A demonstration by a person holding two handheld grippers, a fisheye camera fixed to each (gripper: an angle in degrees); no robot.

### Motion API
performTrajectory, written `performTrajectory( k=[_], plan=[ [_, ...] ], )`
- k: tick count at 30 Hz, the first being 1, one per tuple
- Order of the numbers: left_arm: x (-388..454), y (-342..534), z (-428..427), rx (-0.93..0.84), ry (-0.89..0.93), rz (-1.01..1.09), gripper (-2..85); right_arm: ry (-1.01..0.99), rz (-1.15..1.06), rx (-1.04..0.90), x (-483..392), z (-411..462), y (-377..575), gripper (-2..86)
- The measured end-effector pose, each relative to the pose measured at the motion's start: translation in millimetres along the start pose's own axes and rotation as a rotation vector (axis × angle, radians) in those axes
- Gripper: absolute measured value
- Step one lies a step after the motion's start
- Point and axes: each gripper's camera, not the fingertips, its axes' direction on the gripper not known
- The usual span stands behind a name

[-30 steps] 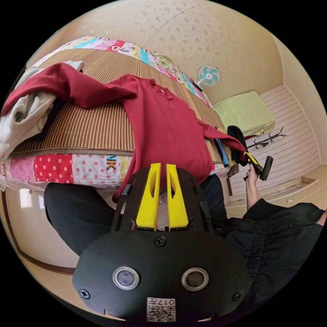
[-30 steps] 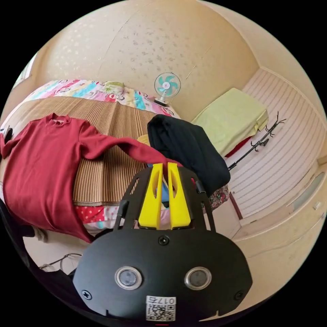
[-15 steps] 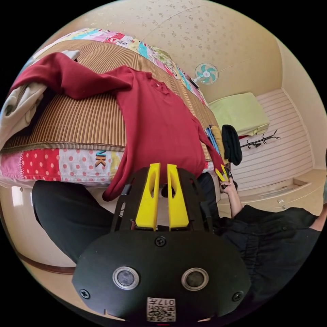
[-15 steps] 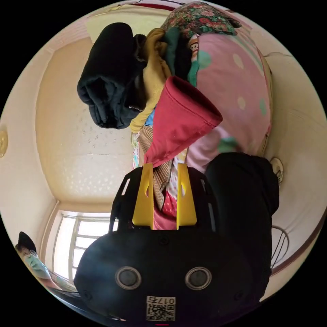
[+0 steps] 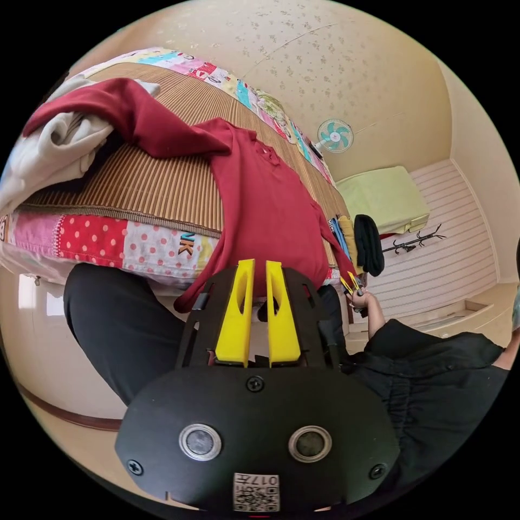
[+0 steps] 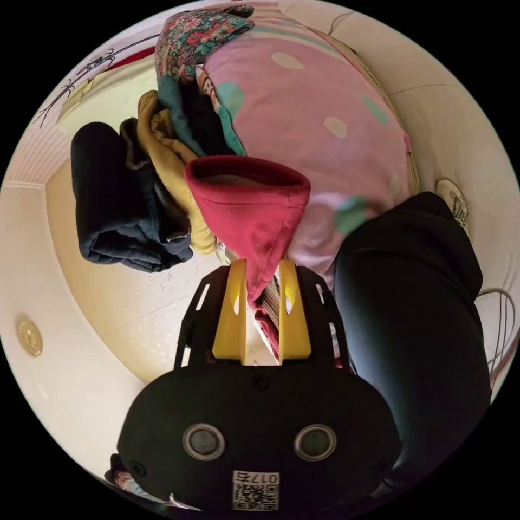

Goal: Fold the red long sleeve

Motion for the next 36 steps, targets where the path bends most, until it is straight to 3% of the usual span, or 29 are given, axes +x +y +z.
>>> performTrajectory(
  k=[6, 9, 12, 14, 17, 19, 22, 23, 26, 30, 33, 36],
  plan=[
    [0.2, 5.2, -19.2, 0.084, -0.017, -0.028, 4.9, 0.067, 0.009, -0.048, 15.7, 6.1, -6.1, 6.3],
    [-0.4, 7.6, -22.0, 0.12, -0.028, -0.058, 4.9, 0.024, -0.155, 0.054, -2.4, 9.4, 43.7, 4.1],
    [3.9, 3.6, -22.7, 0.128, 0.009, -0.072, 4.9, 0.078, -0.586, 0.141, -76.9, 46.7, 145.9, 3.1],
    [13.4, -0.3, -23.3, 0.138, 0.005, -0.066, 5.1, 0.21, -1.097, 0.117, -144.4, 122.7, 256.4, 2.7],
    [25.5, -5.4, -21.8, 0.154, -0.002, -0.053, 5.6, 0.216, -1.501, 0.007, -157.7, 232.2, 380.3, 2.8],
    [29.1, -8.7, -22.1, 0.182, -0.003, -0.067, 6.4, 0.159, -1.618, -0.133, -134.4, 296.7, 431.4, 2.9],
    [31.1, -17.8, -28.4, 0.261, 0.01, -0.106, 7.7, 0.243, -1.671, -0.546, -50.0, 420.1, 485.5, 3.7],
    [31.2, -23.7, -34.2, 0.295, 0.017, -0.121, 8.1, 0.376, -1.648, -0.733, 1.2, 468.0, 497.5, 4.2],
    [31.2, -39.3, -63.4, 0.4, 0.007, -0.152, 8.8, 0.752, -1.593, -1.034, 132.9, 525.8, 510.4, 6.2],
    [31.1, -70.7, -105.0, 0.488, -0.053, -0.157, 9.4, 0.674, -1.775, -0.942, 169.9, 479.0, 531.0, 7.1],
    [20.6, -127.1, -122.8, 0.413, -0.282, -0.214, 12.0, 0.729, -1.821, -0.966, 192.1, 457.3, 536.1, 7.5],
    [-9.4, -157.9, -127.6, 0.457, -0.521, -0.384, 14.0, 0.702, -1.789, -0.969, 215.5, 437.6, 516.9, 6.8]
  ],
)
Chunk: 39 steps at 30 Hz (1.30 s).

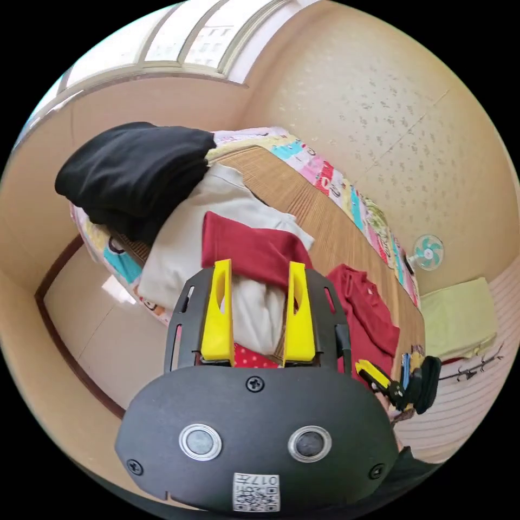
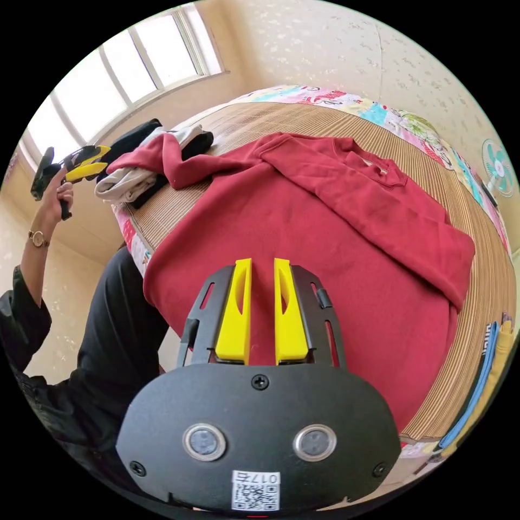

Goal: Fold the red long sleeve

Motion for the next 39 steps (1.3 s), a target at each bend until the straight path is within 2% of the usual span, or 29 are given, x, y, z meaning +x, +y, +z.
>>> performTrajectory(
  k=[3, 5, 6, 9, 11, 13, 15, 18, 19, 20, 23, 25, 28, 30, 32, 35, 37, 39],
  plan=[
    [-19.1, -5.7, 40.1, -0.018, -0.047, -0.1, 11.3, -0.093, 0.026, 0.125, 23.9, 8.1, 35.2, 5.3],
    [-11.0, -1.8, 38.6, 0.02, -0.116, -0.065, 1.1, -0.194, 0.099, 0.183, 48.1, 16.8, 52.6, 3.7],
    [-5.9, -2.8, 34.4, 0.021, -0.094, -0.028, 0.6, -0.213, 0.112, 0.186, 52.3, 19.0, 54.3, 3.4],
    [21.4, -7.5, -22.3, 0.146, 0.066, 0.104, -0.6, -0.225, 0.119, 0.18, 60.9, 28.4, 57.7, 2.3],
    [47.6, -15.6, -93.0, 0.335, 0.057, 0.258, -0.8, -0.214, 0.112, 0.196, 64.3, 33.8, 63.9, 1.8],
    [52.9, -27.7, -133.0, 0.407, 0.011, 0.286, -0.6, -0.215, 0.112, 0.201, 68.5, 36.7, 67.4, 1.6],
    [47.3, -42.7, -149.0, 0.395, 0.018, 0.287, -0.1, -0.222, 0.118, 0.202, 74.2, 39.3, 70.0, 1.5],
    [30.7, -60.8, -112.2, 0.178, 0.098, 0.247, 4.9, -0.234, 0.127, 0.212, 84.1, 42.4, 75.5, 1.3],
    [25.3, -60.5, -80.4, 0.061, 0.125, 0.219, 9.3, -0.234, 0.128, 0.215, 87.4, 43.2, 77.5, 1.4],
    [21.8, -54.3, -45.7, -0.034, 0.112, 0.194, 11.7, -0.231, 0.127, 0.217, 90.4, 43.8, 79.3, 1.4],
    [19.5, -32.0, 19.4, -0.14, -0.059, 0.17, 12.1, -0.223, 0.124, 0.218, 97.4, 44.3, 82.7, 1.4],
    [20.8, -23.7, 42.1, -0.179, -0.084, 0.17, 10.7, -0.227, 0.125, 0.218, 103.1, 44.1, 84.5, 1.4],
    [24.8, -23.1, 27.9, -0.106, -0.136, 0.17, 4.5, -0.236, 0.129, 0.218, 113.2, 43.2, 87.7, 1.2],
    [25.6, -29.8, -9.3, -0.015, -0.015, 0.192, 2.0, -0.237, 0.129, 0.218, 118.5, 42.3, 89.2, 1.1],
    [26.0, -38.5, -74.7, 0.151, 0.113, 0.236, 1.2, -0.237, 0.128, 0.22, 125.1, 40.8, 91.5, 1.1],
    [16.0, -47.1, -141.0, 0.346, 0.018, 0.286, 1.4, -0.239, 0.128, 0.225, 133.6, 38.7, 94.5, 1.0],
    [-8.1, -59.4, -144.1, 0.301, 0.029, 0.24, 2.2, -0.241, 0.129, 0.225, 138.5, 36.9, 95.7, 0.9],
    [-49.7, -64.0, -121.6, 0.174, 0.079, 0.049, 3.9, -0.242, 0.129, 0.227, 143.3, 34.6, 97.1, 0.8]
  ],
)
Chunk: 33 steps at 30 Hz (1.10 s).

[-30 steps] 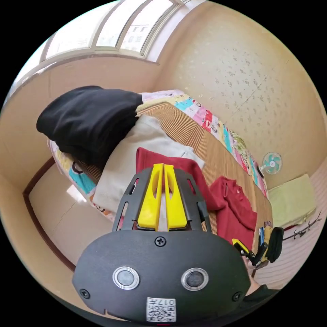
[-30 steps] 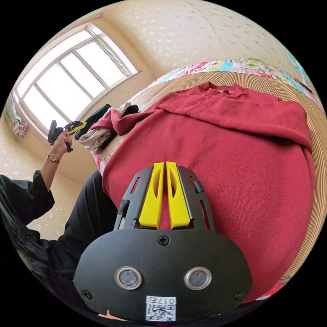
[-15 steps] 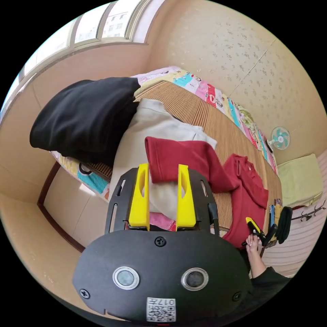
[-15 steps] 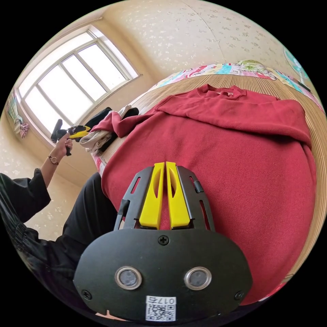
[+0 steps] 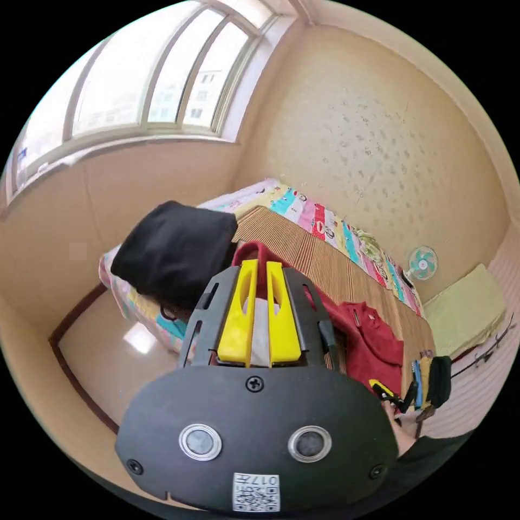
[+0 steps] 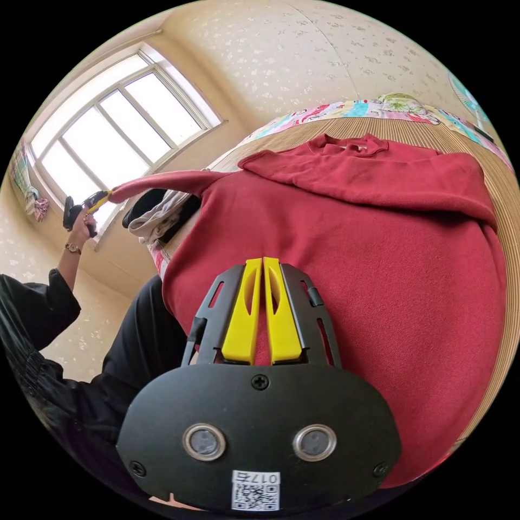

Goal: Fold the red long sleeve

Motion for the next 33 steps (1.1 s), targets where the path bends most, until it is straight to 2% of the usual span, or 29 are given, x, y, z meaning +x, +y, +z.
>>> performTrajectory(
  k=[2, 5, 10, 12, 17, 19, 21, 23, 25, 27, 29, 33],
  plan=[
    [-50.4, 37.7, 17.7, -0.018, 0.119, -0.183, 5.8, -0.003, 0.001, 0.002, 5.1, -4.9, -0.1, 0.8],
    [-86.4, 99.4, 29.8, 0.015, 0.2, -0.358, 10.6, -0.008, 0.005, 0.002, 11.3, -10.9, -0.8, 0.8],
    [-101.4, 135.2, 49.9, 0.093, 0.302, -0.463, 13.5, -0.019, 0.01, -0.001, 20.1, -20.1, -2.8, 0.8],
    [-102.7, 129.0, 55.6, 0.115, 0.294, -0.477, 13.4, -0.025, 0.014, 0.0, 23.1, -23.8, -3.6, 0.7],
    [-100.8, 108.8, 96.5, 0.011, 0.249, -0.531, 10.7, -0.023, 0.008, 0.011, 26.7, -33.8, -4.3, 0.7],
    [-92.5, 109.6, 95.3, 0.04, 0.14, -0.562, 7.2, -0.024, 0.001, 0.019, 28.0, -36.3, -3.5, 0.6],
    [-71.9, 105.1, 85.5, 0.119, 0.15, -0.531, 4.7, -0.035, 0.005, 0.019, 30.8, -38.1, -4.6, 0.5],
    [-11.8, 90.7, 65.2, 0.271, 0.212, -0.373, 3.8, -0.057, 0.014, 0.021, 35.0, -41.0, -6.0, 0.5],
    [51.6, 78.9, 65.6, 0.293, 0.251, -0.262, 3.7, -0.067, 0.018, 0.023, 36.6, -43.0, -7.1, 0.5],
    [126.1, 72.6, 80.7, 0.254, 0.371, -0.122, 3.7, -0.074, 0.02, 0.024, 37.0, -45.0, -8.6, 0.5],
    [237.8, 86.6, 113.1, 0.165, 0.577, 0.088, 3.7, -0.084, 0.024, 0.024, 37.0, -47.6, -11.0, 0.5],
    [385.3, 147.9, 171.0, -0.037, 0.773, 0.327, 4.0, -0.11, 0.034, 0.023, 37.3, -50.9, -14.8, 0.5]
  ],
)
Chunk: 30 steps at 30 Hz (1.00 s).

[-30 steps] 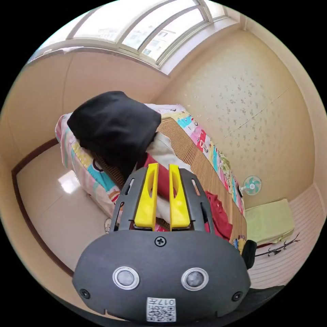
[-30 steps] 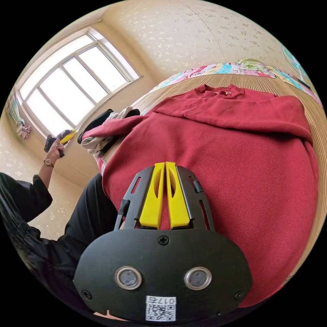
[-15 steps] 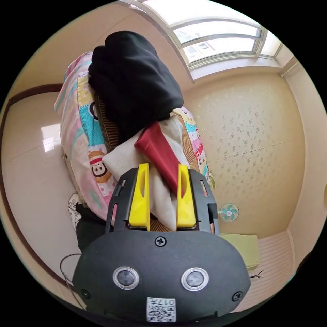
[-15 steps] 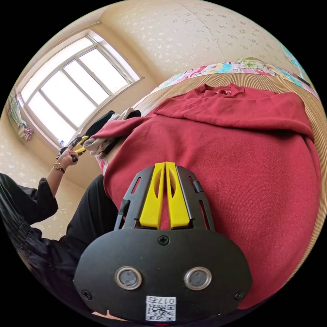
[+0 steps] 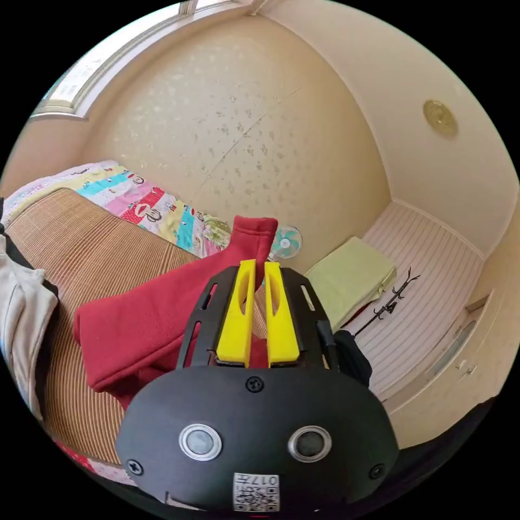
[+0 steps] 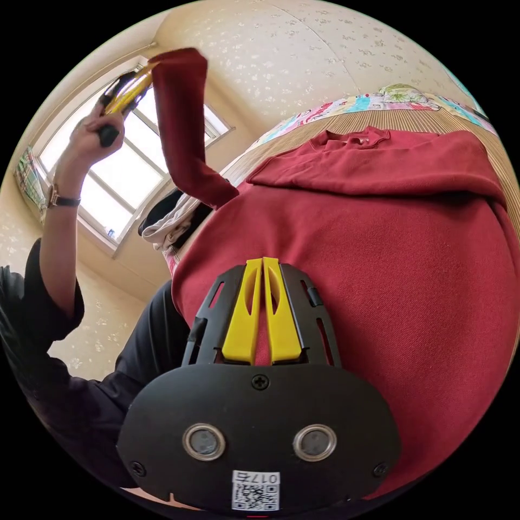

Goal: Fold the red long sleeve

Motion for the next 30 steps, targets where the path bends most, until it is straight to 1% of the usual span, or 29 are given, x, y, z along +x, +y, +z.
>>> performTrajectory(
  k=[2, 4, 5, 6, 8, 9, 11, 12, 14, 15, 16, 17, 18, 19, 20, 21, 23, 25, 28, 30],
  plan=[
    [26.2, 29.5, 80.7, -0.215, 0.101, 0.054, 5.4, -0.002, 0.001, -0.002, -3.2, -0.1, -3.2, 0.6],
    [23.8, 58.1, 110.2, -0.334, 0.147, 0.022, 6.8, -0.009, 0.01, -0.01, -5.3, -0.1, -6.9, 0.6],
    [15.1, 77.6, 109.5, -0.355, 0.146, 0.007, 7.7, -0.021, 0.036, -0.03, -5.8, -0.9, -12.1, 0.7],
    [9.1, 87.1, 104.9, -0.361, 0.129, 0.002, 7.7, -0.032, 0.055, -0.054, -6.2, -2.3, -16.0, 0.8],
    [-21.4, 123.7, 74.3, -0.42, -0.023, -0.012, 7.5, -0.039, 0.071, -0.178, -15.5, -18.2, -26.0, 1.0],
    [-29.4, 133.2, 65.3, -0.444, -0.072, -0.008, 7.4, -0.019, 0.053, -0.18, -20.7, -26.3, -25.0, 1.1],
    [-56.4, 172.7, 31.7, -0.554, -0.252, 0.027, 7.3, 0.144, -0.017, -0.122, -43.1, -67.4, -13.4, 1.4],
    [-62.0, 183.0, 25.1, -0.586, -0.291, 0.035, 7.2, 0.201, -0.031, -0.103, -48.2, -77.3, -9.8, 1.5],
    [-79.0, 222.6, 11.7, -0.715, -0.427, 0.075, 6.1, 0.471, -0.041, -0.046, -63.2, -105.0, 3.2, 1.7],
    [-82.7, 231.2, 11.4, -0.739, -0.463, 0.087, 4.3, 0.536, -0.038, -0.037, -65.3, -107.6, 5.7, 1.8],
    [-87.7, 242.9, 12.4, -0.758, -0.496, 0.122, 0.7, 0.639, -0.04, -0.034, -67.0, -106.3, 8.4, 1.7],
    [-90.3, 243.1, 11.2, -0.721, -0.489, 0.134, 0.0, 0.698, -0.051, -0.066, -64.2, -95.1, 6.0, 1.7],
    [-93.0, 240.4, 13.7, -0.719, -0.492, 0.128, -0.4, 0.716, -0.055, -0.107, -60.0, -84.8, 2.1, 1.6],
    [-100.4, 230.9, 24.4, -0.74, -0.497, 0.112, -0.6, 0.742, -0.021, -0.232, -45.3, -59.2, -10.4, 1.4],
    [-107.6, 217.6, 37.6, -0.761, -0.499, 0.108, -0.8, 0.748, -0.003, -0.25, -39.1, -46.2, -26.2, 1.1],
    [-111.4, 210.3, 45.2, -0.772, -0.5, 0.114, -0.9, 0.751, 0.009, -0.235, -38.1, -44.0, -35.4, 1.0],
    [-133.2, 180.4, 77.1, -0.829, -0.461, 0.148, -1.0, 0.716, 0.171, -0.234, -18.4, -32.6, -77.3, 0.8],
    [-159.3, 155.6, 90.8, -0.819, -0.424, 0.111, -1.0, 0.67, 0.252, -0.201, -0.4, -27.1, -105.3, 0.7],
    [-208.9, 112.0, 105.2, -0.752, -0.39, -0.002, -1.0, 0.627, 0.254, -0.121, 30.1, -13.1, -146.8, 0.6],
    [-237.4, 86.5, 112.5, -0.727, -0.354, -0.054, -0.9, 0.598, 0.291, -0.11, 46.9, -7.5, -172.0, 0.6]
  ],
)
